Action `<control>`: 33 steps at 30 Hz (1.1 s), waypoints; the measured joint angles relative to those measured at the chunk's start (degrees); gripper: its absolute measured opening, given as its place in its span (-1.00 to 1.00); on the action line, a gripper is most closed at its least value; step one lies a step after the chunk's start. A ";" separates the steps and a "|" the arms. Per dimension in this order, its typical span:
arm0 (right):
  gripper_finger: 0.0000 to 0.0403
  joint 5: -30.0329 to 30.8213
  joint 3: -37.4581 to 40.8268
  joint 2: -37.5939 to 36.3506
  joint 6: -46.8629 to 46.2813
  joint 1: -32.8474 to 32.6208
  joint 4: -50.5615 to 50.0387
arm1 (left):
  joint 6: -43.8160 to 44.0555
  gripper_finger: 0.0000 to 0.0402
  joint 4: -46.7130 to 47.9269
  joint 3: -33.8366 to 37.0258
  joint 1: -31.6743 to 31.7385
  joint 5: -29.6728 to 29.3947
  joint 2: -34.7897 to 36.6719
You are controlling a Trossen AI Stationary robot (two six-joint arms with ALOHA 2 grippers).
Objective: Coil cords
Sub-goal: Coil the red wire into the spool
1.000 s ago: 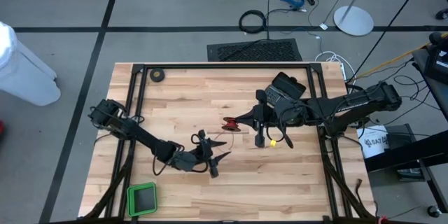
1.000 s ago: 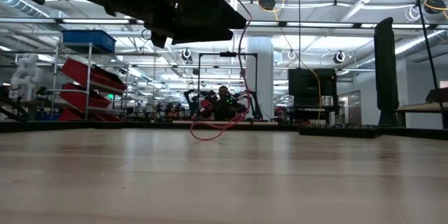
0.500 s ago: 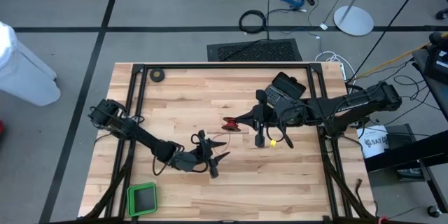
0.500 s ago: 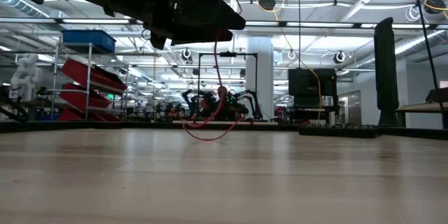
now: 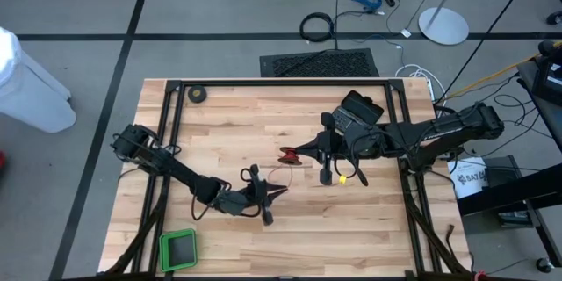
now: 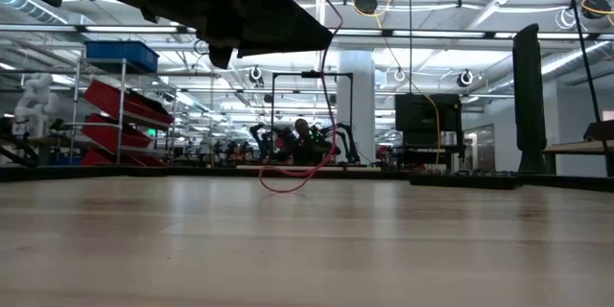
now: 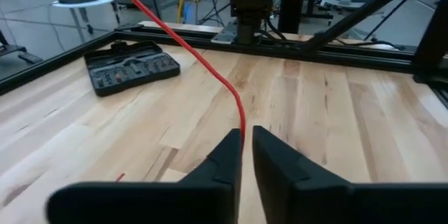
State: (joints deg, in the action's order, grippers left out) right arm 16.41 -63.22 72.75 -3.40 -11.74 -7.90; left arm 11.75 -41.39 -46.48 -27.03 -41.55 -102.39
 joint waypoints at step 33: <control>-1.00 -0.01 0.00 0.00 0.00 0.01 0.37 | 2.50 -0.63 0.37 0.01 0.66 1.22 0.02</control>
State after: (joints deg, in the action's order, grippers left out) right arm 16.40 -63.22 72.75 -3.40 -11.73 -7.53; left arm 14.25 -41.03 -46.47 -26.37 -40.33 -102.37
